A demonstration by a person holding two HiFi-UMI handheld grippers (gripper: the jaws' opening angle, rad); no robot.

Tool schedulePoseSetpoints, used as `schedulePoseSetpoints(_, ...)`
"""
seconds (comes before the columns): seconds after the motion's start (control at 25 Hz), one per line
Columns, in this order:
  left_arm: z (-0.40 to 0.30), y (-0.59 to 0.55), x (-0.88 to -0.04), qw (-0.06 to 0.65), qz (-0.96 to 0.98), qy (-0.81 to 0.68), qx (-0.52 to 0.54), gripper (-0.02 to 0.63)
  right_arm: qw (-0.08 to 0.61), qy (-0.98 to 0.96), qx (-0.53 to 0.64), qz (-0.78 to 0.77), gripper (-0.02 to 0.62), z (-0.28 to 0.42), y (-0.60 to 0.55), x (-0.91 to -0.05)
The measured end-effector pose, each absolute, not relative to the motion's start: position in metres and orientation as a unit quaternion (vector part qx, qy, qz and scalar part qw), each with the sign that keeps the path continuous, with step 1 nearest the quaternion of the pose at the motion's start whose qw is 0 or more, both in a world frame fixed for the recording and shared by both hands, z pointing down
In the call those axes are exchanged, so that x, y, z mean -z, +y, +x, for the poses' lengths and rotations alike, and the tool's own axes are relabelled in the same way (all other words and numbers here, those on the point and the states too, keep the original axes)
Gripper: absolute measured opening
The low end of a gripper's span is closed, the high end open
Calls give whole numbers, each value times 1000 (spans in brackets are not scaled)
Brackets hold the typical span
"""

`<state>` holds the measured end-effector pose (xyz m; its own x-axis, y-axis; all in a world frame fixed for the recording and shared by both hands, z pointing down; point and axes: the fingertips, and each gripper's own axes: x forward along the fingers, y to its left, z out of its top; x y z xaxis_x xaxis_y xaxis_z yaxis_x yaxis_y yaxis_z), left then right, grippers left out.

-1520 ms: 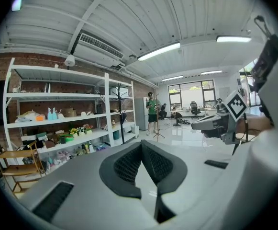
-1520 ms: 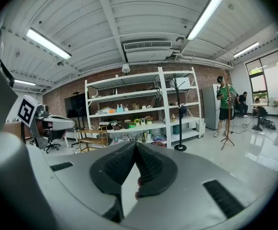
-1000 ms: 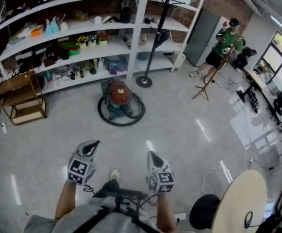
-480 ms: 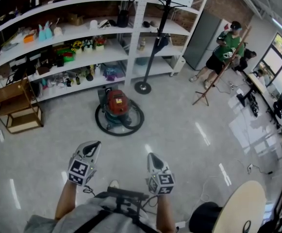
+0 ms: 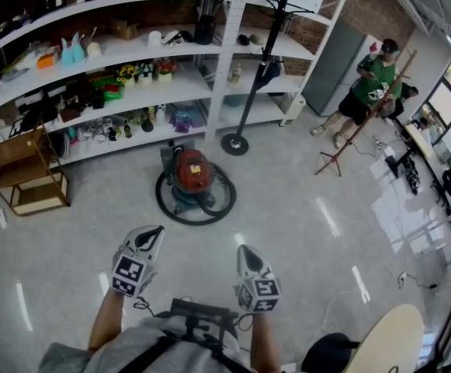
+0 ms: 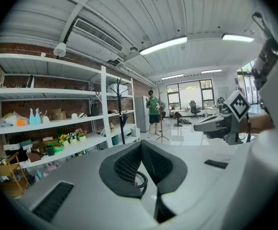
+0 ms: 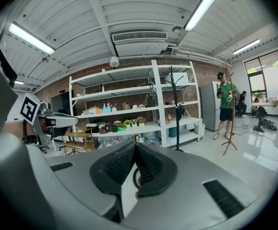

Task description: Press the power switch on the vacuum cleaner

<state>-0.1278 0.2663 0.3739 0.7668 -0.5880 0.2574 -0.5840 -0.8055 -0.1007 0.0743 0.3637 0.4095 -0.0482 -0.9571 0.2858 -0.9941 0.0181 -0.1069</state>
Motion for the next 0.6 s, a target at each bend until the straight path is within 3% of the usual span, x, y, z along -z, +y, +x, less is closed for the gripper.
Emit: schedulePoseSetpoints(0.6,-128,193,-379,-3,-925,358,131,8,70,-740,-130,657,12,88,269,-408)
